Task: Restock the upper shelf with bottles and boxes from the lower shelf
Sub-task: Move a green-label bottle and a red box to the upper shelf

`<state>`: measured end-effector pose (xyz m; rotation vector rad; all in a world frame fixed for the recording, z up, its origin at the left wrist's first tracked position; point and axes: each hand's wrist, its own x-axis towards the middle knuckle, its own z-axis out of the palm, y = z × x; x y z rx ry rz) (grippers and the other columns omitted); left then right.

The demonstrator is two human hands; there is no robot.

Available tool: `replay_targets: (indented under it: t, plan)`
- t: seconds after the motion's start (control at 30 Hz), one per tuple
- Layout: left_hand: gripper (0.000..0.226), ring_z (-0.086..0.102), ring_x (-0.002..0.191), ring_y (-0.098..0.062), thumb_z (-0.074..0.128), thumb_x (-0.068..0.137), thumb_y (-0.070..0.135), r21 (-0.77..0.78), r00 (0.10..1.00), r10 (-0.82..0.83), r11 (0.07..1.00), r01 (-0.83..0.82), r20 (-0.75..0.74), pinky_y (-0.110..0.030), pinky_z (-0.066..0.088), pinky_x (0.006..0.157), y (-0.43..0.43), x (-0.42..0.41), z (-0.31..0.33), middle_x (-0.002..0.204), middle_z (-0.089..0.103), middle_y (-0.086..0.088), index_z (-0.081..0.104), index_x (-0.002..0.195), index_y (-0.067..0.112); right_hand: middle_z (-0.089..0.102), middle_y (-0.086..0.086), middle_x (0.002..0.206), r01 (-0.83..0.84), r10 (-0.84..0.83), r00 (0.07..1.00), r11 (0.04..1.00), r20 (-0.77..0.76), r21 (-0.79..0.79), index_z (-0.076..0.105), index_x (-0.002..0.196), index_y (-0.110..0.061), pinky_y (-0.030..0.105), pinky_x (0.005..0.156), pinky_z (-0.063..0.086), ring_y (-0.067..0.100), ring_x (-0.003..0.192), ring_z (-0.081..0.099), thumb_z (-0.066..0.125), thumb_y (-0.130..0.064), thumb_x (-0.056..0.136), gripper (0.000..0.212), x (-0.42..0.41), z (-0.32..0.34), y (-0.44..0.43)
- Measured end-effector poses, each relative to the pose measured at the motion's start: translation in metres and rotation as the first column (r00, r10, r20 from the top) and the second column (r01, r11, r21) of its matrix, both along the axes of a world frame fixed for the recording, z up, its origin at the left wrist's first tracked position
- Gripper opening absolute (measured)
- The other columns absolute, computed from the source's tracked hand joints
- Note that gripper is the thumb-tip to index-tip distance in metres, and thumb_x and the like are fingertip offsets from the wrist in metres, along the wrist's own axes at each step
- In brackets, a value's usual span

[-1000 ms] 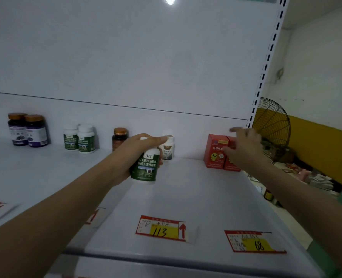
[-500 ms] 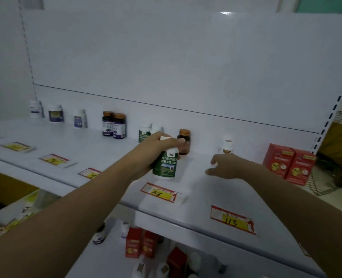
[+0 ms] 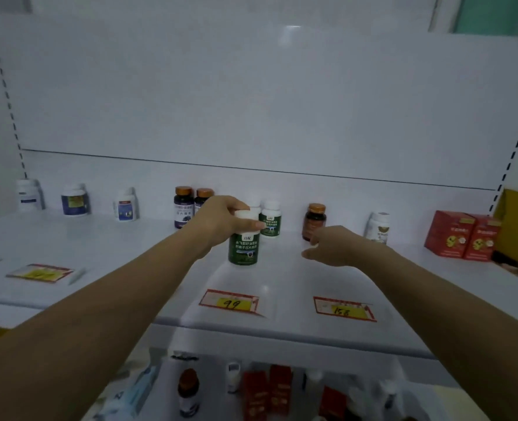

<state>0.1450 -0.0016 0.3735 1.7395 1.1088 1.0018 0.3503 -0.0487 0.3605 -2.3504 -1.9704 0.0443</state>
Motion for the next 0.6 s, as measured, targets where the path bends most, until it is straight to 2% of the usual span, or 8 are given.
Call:
replay_targets:
  t: [0.1, 0.17, 0.2, 0.27, 0.4, 0.6]
  plan:
    - [0.044, 0.060, 0.095, -0.022, 0.082, 0.068, 0.018, 0.020, 0.997, 0.013, 1.000, -0.012, -0.076, -0.030, 0.052, 0.076, 0.024, -0.004, -0.005, 0.100, 0.063, -0.006, 0.061, 0.105, 0.006, 0.059, 0.013, 0.124, 0.069, -0.069, 0.997, 0.998, -0.028, 0.000, 0.057, 0.124, -0.006, 0.029, 0.089, 0.045, 0.026, 0.112, 0.056, 0.050, -0.040, 0.094, 0.046, -0.016, -0.003, 0.003]
    - [0.039, 0.058, 0.089, -0.020, 0.081, 0.069, 0.018, 0.040, 0.995, 0.010, 0.999, -0.006, -0.103, -0.022, 0.046, 0.062, 0.037, -0.003, -0.011, 0.094, 0.062, -0.004, 0.061, 0.101, 0.006, 0.058, 0.013, 0.125, 0.102, -0.103, 0.994, 0.995, -0.032, -0.017, 0.056, 0.125, -0.006, 0.029, 0.089, 0.045, 0.026, 0.113, 0.056, 0.050, -0.039, 0.094, 0.046, -0.021, -0.005, 0.006]
    - [0.037, 0.058, 0.087, -0.019, 0.081, 0.069, 0.018, 0.051, 0.995, 0.008, 0.999, -0.003, -0.101, -0.021, 0.044, 0.060, 0.045, -0.001, -0.014, 0.093, 0.061, -0.004, 0.061, 0.099, 0.007, 0.058, 0.013, 0.125, 0.116, -0.116, 0.993, 0.993, -0.030, -0.018, 0.055, 0.125, -0.006, 0.028, 0.089, 0.045, 0.026, 0.113, 0.056, 0.050, -0.039, 0.094, 0.046, -0.023, -0.005, 0.008]
    - [0.035, 0.058, 0.087, -0.020, 0.081, 0.070, 0.017, 0.054, 0.998, 0.002, 0.999, 0.001, -0.069, -0.024, 0.046, 0.065, 0.059, 0.005, -0.020, 0.093, 0.061, -0.006, 0.060, 0.096, 0.007, 0.058, 0.013, 0.126, 0.131, -0.131, 0.991, 0.991, -0.019, -0.014, 0.055, 0.126, -0.006, 0.029, 0.089, 0.044, 0.026, 0.114, 0.055, 0.050, -0.040, 0.094, 0.047, -0.024, -0.006, 0.016]
    - [0.039, 0.061, 0.097, -0.026, 0.078, 0.073, 0.020, 0.073, 1.000, 0.014, 0.997, -0.013, -0.015, -0.032, 0.048, 0.079, 0.086, 0.020, -0.028, 0.102, 0.064, -0.011, 0.061, 0.104, 0.004, 0.059, 0.013, 0.124, 0.130, -0.130, 0.991, 0.991, -0.013, -0.003, 0.056, 0.126, -0.006, 0.028, 0.089, 0.045, 0.026, 0.111, 0.057, 0.049, -0.039, 0.094, 0.046, -0.020, -0.008, 0.035]
    - [0.040, 0.060, 0.103, -0.024, 0.076, 0.075, 0.017, 0.124, 0.999, 0.049, 0.991, -0.050, 0.012, -0.030, 0.046, 0.084, 0.118, 0.037, -0.035, 0.111, 0.065, -0.011, 0.064, 0.110, 0.003, 0.060, 0.013, 0.120, 0.134, -0.134, 0.991, 0.991, -0.020, -0.005, 0.056, 0.124, -0.006, 0.028, 0.088, 0.046, 0.025, 0.108, 0.058, 0.049, -0.037, 0.094, 0.044, -0.012, -0.016, 0.060]
